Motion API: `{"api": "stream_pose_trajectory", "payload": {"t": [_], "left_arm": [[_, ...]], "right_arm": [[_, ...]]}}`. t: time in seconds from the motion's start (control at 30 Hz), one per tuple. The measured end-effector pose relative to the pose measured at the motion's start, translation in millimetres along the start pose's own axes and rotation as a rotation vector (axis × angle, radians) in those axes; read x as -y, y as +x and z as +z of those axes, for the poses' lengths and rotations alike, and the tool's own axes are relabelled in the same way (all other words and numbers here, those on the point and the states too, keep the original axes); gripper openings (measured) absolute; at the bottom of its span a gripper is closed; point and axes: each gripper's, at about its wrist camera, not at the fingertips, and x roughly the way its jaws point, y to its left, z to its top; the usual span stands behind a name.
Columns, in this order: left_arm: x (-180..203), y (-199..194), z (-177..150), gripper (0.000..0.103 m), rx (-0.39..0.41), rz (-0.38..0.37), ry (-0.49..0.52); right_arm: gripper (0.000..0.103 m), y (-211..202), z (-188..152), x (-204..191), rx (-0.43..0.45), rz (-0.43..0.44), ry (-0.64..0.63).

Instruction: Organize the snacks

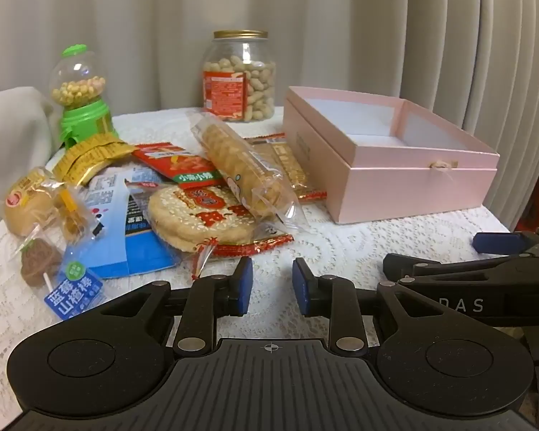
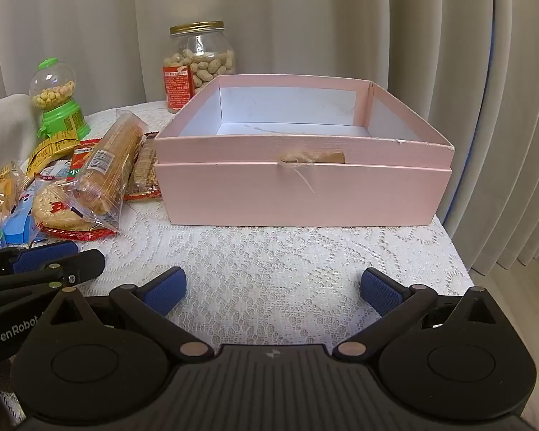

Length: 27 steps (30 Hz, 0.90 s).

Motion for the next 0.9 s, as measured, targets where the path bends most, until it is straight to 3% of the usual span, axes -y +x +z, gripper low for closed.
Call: {"api": "stream_pose_trajectory", "payload": {"t": [0.9], "left_arm": [[0.1,-0.1,0.1,0.03,0.0,-0.003,-0.005]], "right_arm": [[0.103,-0.3,0.2,0.1,-0.002,0.0,0.0]]}}
